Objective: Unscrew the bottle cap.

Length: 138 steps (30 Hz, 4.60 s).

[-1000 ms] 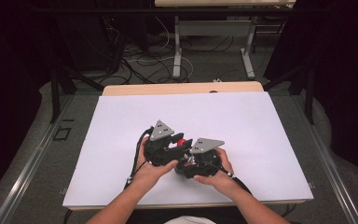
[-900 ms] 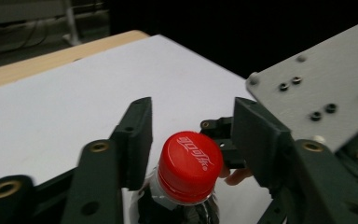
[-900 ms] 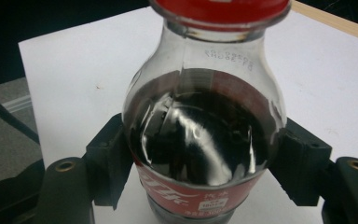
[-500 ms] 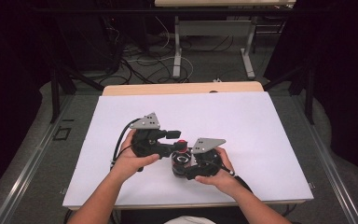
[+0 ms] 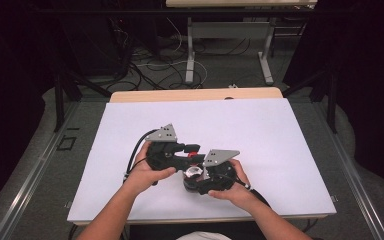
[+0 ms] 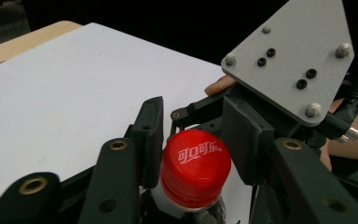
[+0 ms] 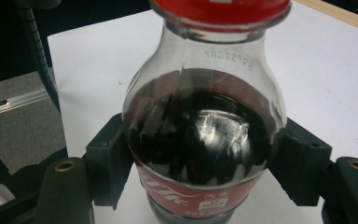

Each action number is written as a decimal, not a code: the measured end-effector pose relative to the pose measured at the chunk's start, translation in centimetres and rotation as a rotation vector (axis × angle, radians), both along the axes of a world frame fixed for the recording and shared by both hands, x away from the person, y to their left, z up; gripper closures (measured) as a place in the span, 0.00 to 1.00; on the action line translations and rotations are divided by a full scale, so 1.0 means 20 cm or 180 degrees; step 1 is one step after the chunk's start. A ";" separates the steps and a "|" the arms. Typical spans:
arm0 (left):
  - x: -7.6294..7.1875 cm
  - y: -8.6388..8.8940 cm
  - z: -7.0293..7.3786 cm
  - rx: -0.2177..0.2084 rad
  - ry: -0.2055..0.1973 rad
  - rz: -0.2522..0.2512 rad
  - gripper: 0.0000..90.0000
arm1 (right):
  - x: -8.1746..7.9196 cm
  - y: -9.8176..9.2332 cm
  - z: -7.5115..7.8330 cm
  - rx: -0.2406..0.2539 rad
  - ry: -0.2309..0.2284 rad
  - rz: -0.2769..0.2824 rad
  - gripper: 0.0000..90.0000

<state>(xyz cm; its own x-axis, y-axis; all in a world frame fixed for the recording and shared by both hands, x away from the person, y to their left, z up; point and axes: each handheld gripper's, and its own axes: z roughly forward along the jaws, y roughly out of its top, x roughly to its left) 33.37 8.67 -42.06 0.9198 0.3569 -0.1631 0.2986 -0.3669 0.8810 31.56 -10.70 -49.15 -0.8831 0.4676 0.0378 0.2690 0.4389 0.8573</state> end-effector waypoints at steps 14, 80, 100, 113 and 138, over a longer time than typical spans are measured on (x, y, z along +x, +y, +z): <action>-0.15 -0.13 0.02 0.0163 0.0018 0.1313 0.68 | 0.00 0.00 -0.01 -0.0059 -0.0002 -0.0210 0.33; -0.06 0.05 0.08 0.0029 0.0049 0.0461 0.51 | 0.00 -0.01 0.00 0.0034 0.0071 -0.0153 0.33; -0.04 0.02 0.03 0.0037 -0.0016 0.0334 0.62 | 0.00 0.00 0.00 0.0017 0.0058 -0.0097 0.33; -0.04 -0.05 0.01 0.0129 -0.0052 0.0459 0.68 | 0.00 0.00 0.00 0.0012 0.0055 -0.0122 0.33; -0.11 -0.06 0.08 0.0013 0.0185 0.1127 0.68 | 0.00 -0.01 -0.01 -0.0020 0.0052 -0.0229 0.33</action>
<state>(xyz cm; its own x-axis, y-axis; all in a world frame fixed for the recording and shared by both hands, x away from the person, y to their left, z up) 31.21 7.40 -40.40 0.7281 0.6527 -0.2093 0.4574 -0.2352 0.8576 31.66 -10.82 -49.36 -0.8466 0.5300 0.0488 0.3139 0.4232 0.8499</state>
